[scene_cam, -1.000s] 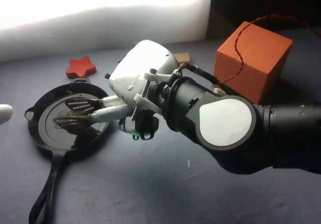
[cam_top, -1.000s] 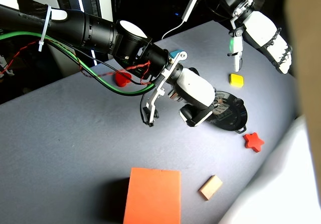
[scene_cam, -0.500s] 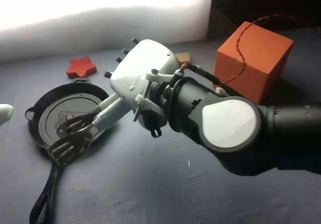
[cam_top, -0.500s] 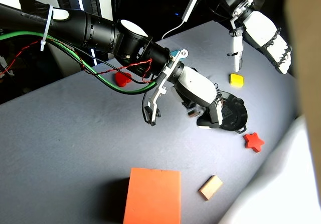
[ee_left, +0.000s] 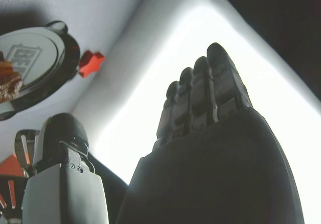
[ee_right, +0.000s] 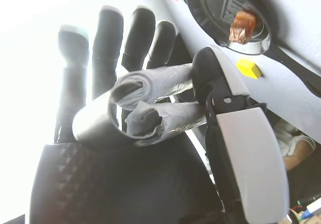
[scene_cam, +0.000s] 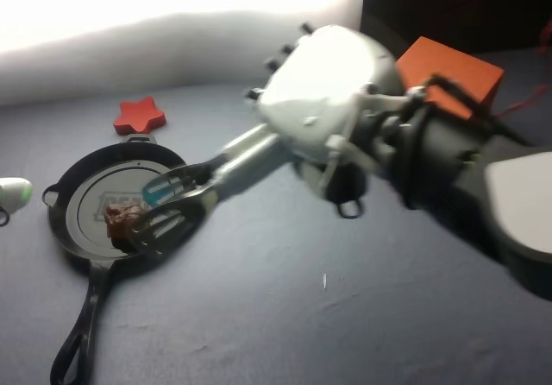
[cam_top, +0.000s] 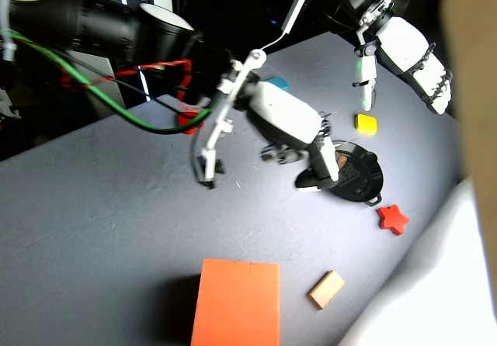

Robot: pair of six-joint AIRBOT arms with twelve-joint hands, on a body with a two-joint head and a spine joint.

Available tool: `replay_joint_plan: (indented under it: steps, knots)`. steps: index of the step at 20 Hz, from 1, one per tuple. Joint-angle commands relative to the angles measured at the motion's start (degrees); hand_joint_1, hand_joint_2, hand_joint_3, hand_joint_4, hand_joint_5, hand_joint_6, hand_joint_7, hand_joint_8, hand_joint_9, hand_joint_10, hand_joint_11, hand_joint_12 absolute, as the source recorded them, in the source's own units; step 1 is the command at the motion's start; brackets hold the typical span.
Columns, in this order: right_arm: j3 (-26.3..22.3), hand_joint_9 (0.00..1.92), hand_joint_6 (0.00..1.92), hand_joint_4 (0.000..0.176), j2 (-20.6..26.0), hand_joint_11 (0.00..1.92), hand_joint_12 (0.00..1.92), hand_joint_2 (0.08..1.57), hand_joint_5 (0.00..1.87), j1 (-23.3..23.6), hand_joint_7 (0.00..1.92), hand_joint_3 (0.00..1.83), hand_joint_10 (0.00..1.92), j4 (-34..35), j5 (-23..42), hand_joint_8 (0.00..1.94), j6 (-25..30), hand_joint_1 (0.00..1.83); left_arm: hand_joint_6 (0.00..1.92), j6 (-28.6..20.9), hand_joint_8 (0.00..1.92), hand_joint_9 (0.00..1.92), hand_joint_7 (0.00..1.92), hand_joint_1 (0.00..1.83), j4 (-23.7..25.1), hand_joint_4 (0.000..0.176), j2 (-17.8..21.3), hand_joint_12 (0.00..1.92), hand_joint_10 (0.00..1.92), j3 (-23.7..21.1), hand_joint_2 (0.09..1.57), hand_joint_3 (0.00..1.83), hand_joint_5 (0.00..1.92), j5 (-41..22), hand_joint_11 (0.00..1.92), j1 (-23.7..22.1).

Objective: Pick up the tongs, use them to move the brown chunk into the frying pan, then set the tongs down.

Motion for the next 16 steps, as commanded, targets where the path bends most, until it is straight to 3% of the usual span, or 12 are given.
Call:
replay_joint_plan:
  steps: [1, 2, 7, 15, 16]
  knots:
    - [-0.8, 0.72, 1.61, 0.0, 1.0, 0.61, 1.92, 1.43, 0.53, -0.4, 0.78, 0.0, 1.53, -4.7, -3.1, 1.25, 0.2, 0.81, 0.0, 0.6, 0.0, 0.05, 0.06, 0.45, 3.0, 0.0, 0.1, 0.34, 0.0, -0.1, 1.1, 0.0, 0.01, -4.7, 0.0, -0.7]
    - [-1.7, 0.72, 1.71, 0.0, 2.4, 0.62, 1.92, 1.42, 0.5, -1.6, 0.78, 0.0, 1.54, -6.0, -3.4, 1.27, 0.3, 0.87, 0.0, 0.9, 0.0, 0.04, 0.05, 0.44, 3.4, 0.0, 0.0, 0.34, 0.0, -0.6, 1.11, 0.0, 0.0, -4.6, 0.0, -1.0]
    - [-2.1, 0.72, 1.71, 0.0, 4.3, 0.62, 1.92, 1.42, 0.5, -8.1, 0.77, 0.0, 1.56, -13.5, -6.3, 1.29, 4.4, 0.9, 0.0, 2.3, 0.0, 0.05, 0.06, 0.44, 5.0, 0.0, -2.7, 0.36, 0.0, -2.3, 1.11, 0.0, 0.01, -3.6, 0.0, -3.2]
    - [4.6, 0.71, 1.72, 0.0, -0.7, 0.6, 1.92, 1.42, 0.5, -13.9, 0.77, 0.0, 1.55, -18.9, -8.9, 1.27, 9.2, 0.87, 0.0, 3.8, 0.0, 0.06, 0.08, 0.45, 7.4, 0.0, -6.9, 0.31, 0.0, -3.4, 1.1, 0.0, 0.03, 0.3, 0.0, -5.6]
    - [4.8, 0.66, 1.39, 0.0, -1.0, 0.55, 1.92, 1.47, 0.51, -14.4, 0.72, 0.02, 1.56, -19.4, -8.7, 1.28, 9.3, 0.53, 0.0, 3.9, 0.0, 0.05, 0.07, 0.44, 7.4, 0.0, -7.0, 0.3, 0.0, -3.6, 1.11, 0.0, 0.02, 0.3, 0.0, -5.6]
